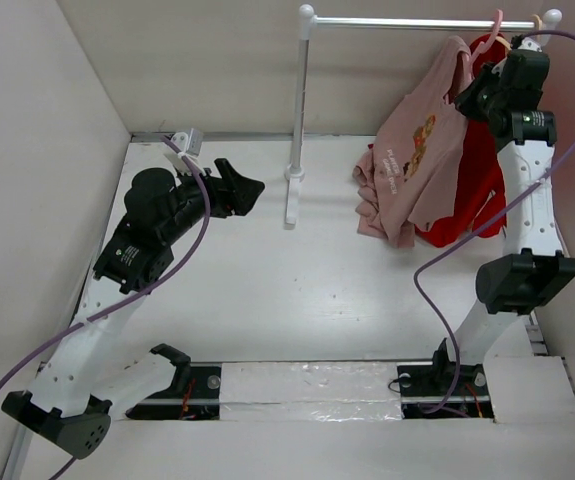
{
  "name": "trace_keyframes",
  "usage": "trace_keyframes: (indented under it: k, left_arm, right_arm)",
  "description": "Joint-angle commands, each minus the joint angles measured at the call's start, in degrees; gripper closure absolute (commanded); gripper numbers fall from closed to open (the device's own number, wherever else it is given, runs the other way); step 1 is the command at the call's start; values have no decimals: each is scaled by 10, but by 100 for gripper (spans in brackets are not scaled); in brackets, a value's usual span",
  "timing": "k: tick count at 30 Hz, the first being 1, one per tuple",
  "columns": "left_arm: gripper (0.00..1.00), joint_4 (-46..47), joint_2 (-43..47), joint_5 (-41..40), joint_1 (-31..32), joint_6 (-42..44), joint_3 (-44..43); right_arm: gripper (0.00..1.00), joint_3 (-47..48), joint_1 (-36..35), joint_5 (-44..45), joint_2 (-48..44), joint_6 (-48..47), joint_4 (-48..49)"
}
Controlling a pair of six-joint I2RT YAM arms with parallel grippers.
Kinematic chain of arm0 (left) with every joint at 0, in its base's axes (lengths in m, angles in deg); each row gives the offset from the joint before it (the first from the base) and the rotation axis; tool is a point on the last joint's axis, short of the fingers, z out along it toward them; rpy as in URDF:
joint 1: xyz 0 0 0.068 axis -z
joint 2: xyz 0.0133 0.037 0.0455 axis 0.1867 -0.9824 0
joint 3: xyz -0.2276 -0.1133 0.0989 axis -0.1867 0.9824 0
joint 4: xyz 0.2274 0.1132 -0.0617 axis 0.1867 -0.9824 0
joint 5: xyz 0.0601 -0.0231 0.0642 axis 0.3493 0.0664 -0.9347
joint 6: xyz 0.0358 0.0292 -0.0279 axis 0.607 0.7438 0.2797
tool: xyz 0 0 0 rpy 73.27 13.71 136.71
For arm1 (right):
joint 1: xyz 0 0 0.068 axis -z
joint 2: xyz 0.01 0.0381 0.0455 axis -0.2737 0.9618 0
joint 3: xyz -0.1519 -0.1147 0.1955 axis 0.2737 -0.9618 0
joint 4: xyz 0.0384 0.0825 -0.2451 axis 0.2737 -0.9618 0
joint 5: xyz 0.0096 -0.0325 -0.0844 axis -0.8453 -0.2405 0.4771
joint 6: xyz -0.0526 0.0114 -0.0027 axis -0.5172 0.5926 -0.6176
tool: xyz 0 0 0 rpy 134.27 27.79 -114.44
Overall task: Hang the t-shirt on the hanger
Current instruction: Place the hanger at the clothesline.
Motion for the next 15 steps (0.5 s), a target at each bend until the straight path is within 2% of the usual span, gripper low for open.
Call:
trace_keyframes:
  k: [1, 7, 12, 14, 15]
  left_arm:
    - [30, 20, 4, -2, 3, -2, -10]
    - [31, 23, 1, 8, 3, -7, -11]
    - [30, 25, 7, 13, 3, -19, 1]
    - [30, 22, 10, 8, 3, -20, 1]
    - [30, 18, 11, 6, 3, -23, 1]
  right_arm:
    - [100, -19, 13, 24, -59, 9, 95]
    - [100, -3, 33, 1, -34, 10, 59]
    - [98, -62, 28, 3, -54, 10, 74]
    - [87, -84, 28, 2, -69, 16, 81]
    - [74, -88, 28, 1, -74, 17, 85]
